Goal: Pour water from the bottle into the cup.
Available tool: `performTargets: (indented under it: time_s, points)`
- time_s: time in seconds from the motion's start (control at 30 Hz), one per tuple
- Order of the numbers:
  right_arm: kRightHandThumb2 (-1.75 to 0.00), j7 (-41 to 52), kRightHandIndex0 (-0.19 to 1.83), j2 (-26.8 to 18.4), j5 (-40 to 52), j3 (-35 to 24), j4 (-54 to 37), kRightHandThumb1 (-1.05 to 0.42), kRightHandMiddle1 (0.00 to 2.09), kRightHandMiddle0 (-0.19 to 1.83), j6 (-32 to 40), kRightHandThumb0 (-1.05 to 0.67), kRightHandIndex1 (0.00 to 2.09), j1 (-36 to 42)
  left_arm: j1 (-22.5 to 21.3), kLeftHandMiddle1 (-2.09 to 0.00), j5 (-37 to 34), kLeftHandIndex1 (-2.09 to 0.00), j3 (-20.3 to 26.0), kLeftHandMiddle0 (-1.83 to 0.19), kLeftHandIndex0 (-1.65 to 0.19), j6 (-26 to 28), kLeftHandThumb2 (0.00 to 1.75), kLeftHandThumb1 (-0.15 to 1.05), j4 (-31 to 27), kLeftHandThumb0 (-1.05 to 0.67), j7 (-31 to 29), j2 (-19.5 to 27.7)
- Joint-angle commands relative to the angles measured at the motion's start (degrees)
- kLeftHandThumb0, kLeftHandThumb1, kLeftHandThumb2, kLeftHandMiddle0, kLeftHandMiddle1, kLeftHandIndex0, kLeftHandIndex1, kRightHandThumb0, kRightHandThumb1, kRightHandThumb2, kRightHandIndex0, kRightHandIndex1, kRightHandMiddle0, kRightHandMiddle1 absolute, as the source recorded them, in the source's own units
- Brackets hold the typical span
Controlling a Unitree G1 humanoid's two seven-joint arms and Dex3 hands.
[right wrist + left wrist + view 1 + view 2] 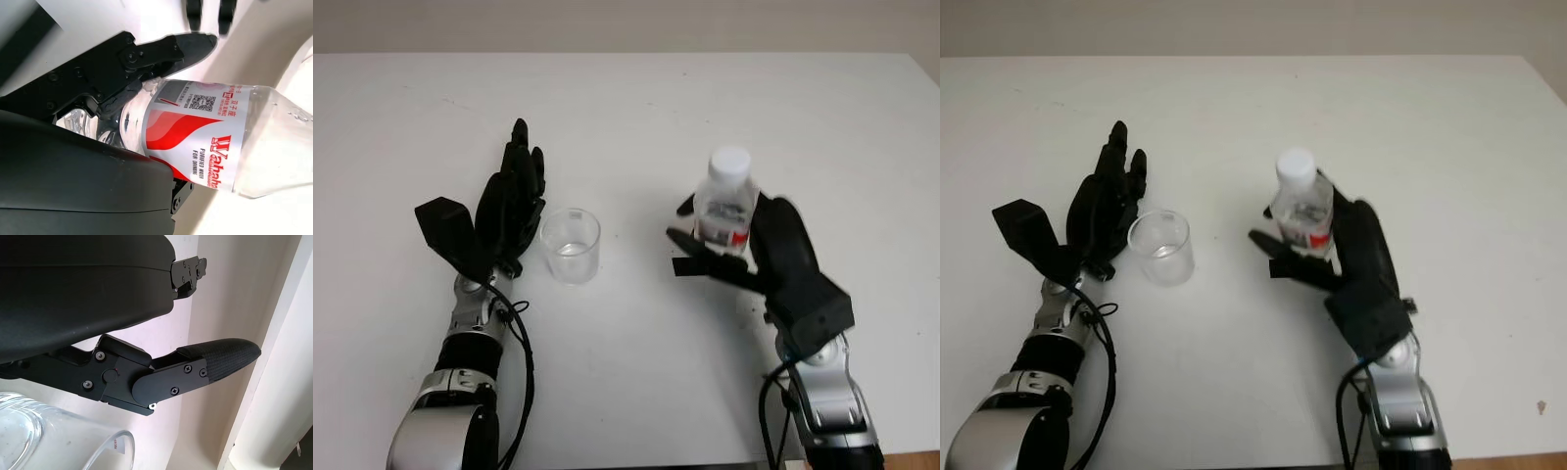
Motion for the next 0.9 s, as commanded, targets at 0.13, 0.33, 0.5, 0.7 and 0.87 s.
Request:
performTargets:
  time_s: [0.13,0.33,0.5,0.7,0.87]
  points:
    - [-0.43,-0.7,1.4,-4.1,-5.6,0.8,5.8,-1.05,2.09,0.95,2.0,-0.41,2.09,-11.6,0.6,0.0,0.5,0.0,-0.3,0.19,0.19,0.1,0.73,1.05,-1.7,-0.84,0.0,0.0]
    - [-0.38,-3.4,1.38,-8.2,-12.7,3.8,16.5,-1.05,2.09,1.02,0.6,-0.43,2.09,-20.5,1.2,0.0,0.3,0.0,-0.2,0.19,0.19,0.8,0.74,1.05,-2.7,-0.84,0.3,-0.2]
    - [-0.36,-6.2,1.37,-10.1,-17.0,6.8,23.8,-1.05,2.09,0.99,-1.8,-0.43,2.09,-25.1,1.5,0.0,0.4,0.0,-0.1,0.19,0.19,1.0,0.74,1.05,-3.2,-0.84,0.5,-0.3]
    - [-0.31,-13.5,1.31,-11.6,-23.1,10.8,33.0,-1.05,2.09,1.0,-5.4,-0.47,2.09,-29.8,1.7,0.0,0.2,0.0,0.0,0.19,0.19,1.5,0.73,1.05,-3.5,-0.84,0.8,-0.5]
    - [-0.33,-19.8,1.4,-13.0,-28.7,15.2,40.4,-1.05,2.09,1.08,-8.3,-0.5,2.09,-33.3,1.8,0.0,0.4,0.0,-0.1,0.19,0.19,1.2,0.73,1.05,-3.5,-0.83,1.0,-0.6]
